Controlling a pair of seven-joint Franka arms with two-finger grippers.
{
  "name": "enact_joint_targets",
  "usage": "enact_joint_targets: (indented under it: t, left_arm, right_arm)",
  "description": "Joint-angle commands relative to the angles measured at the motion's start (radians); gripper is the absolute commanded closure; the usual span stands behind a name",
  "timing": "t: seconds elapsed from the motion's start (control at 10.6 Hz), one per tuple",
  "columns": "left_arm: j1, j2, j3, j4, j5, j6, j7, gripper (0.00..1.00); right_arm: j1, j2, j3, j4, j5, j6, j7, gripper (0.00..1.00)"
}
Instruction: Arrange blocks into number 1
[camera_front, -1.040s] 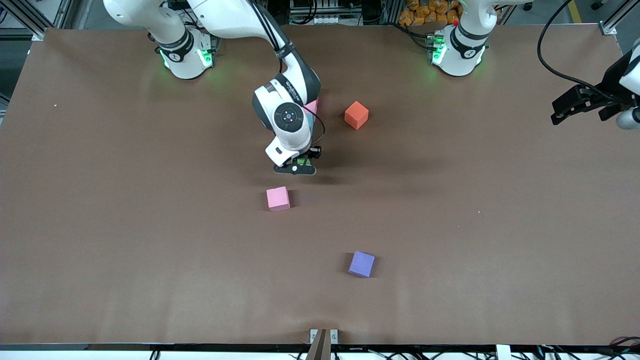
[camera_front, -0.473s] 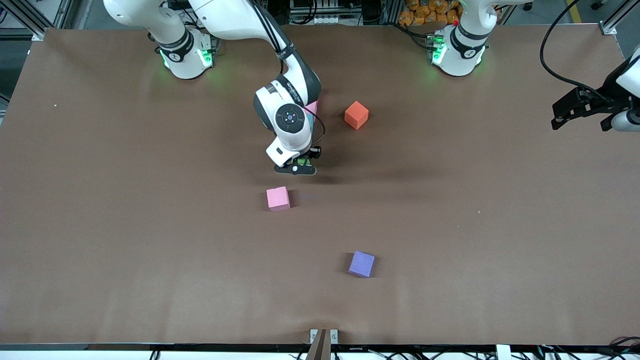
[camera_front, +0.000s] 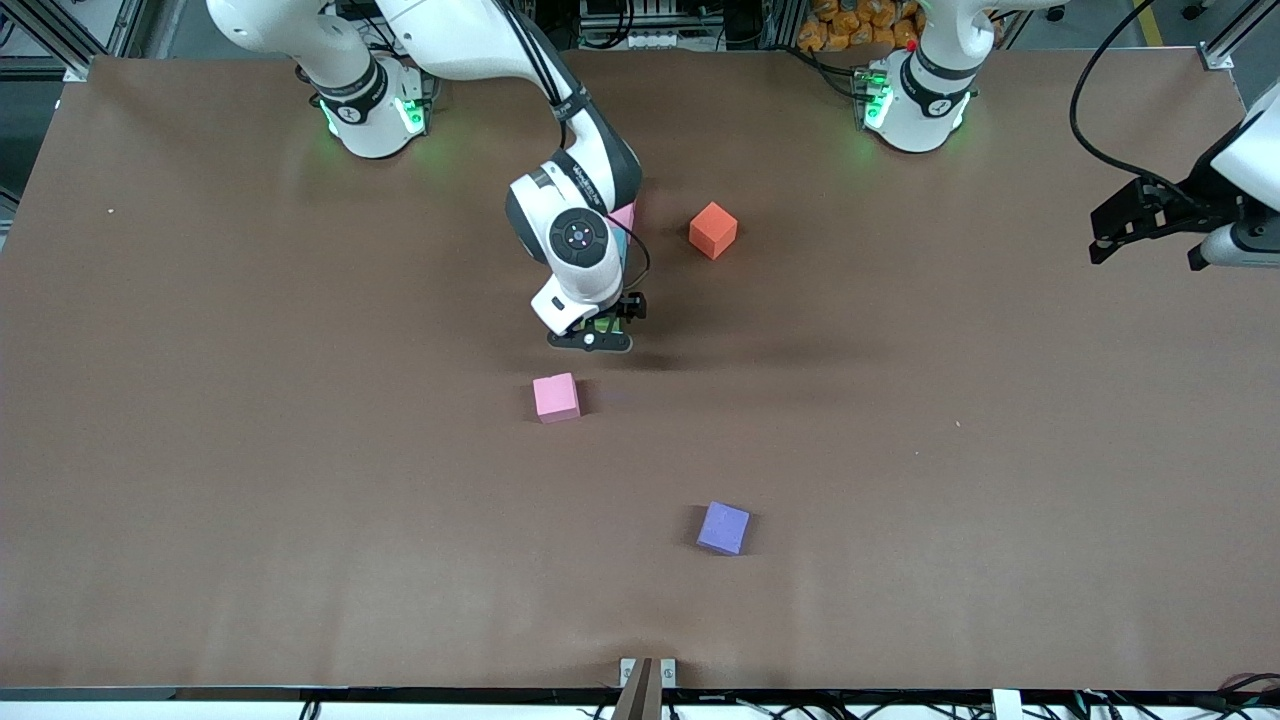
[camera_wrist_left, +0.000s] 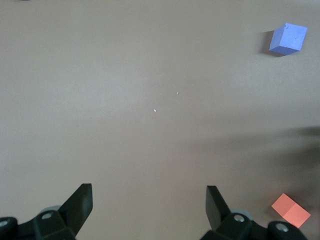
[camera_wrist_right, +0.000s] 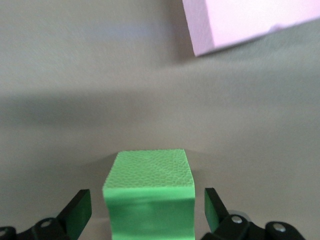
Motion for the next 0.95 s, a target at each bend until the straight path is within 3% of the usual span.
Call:
enact_joint_targets:
  t: [0.0,0.28,0.57,0.85]
  left_arm:
    - [-0.004,0.006,0.004,-0.001,-0.026,0.011,-0.008,0.0]
    - [0.0,0.006,-0.013,0.001,-0.043,0.011,-0.054,0.0]
    - [-0.001,0.007,-0.013,0.001,-0.043,0.011,-0.058,0.0]
    - [-0.003,0.009,-0.013,0.001,-0.049,0.024,-0.06,0.0]
  right_arm:
    - [-0.043,-0.077,-0.025,0.031,0.007,-0.088,-0.02,0.0]
    - [-0.05,-0.152,-0.148,0.128,0.005,-0.243,-0.091,0.0]
    - [-0.05,-0.163,-0.287,0.277,-0.048,-0.447,-0.124,0.0]
    - [-0.05,-0.191,-0.434,0.387,-0.047,-0.613,-0.218,0.0]
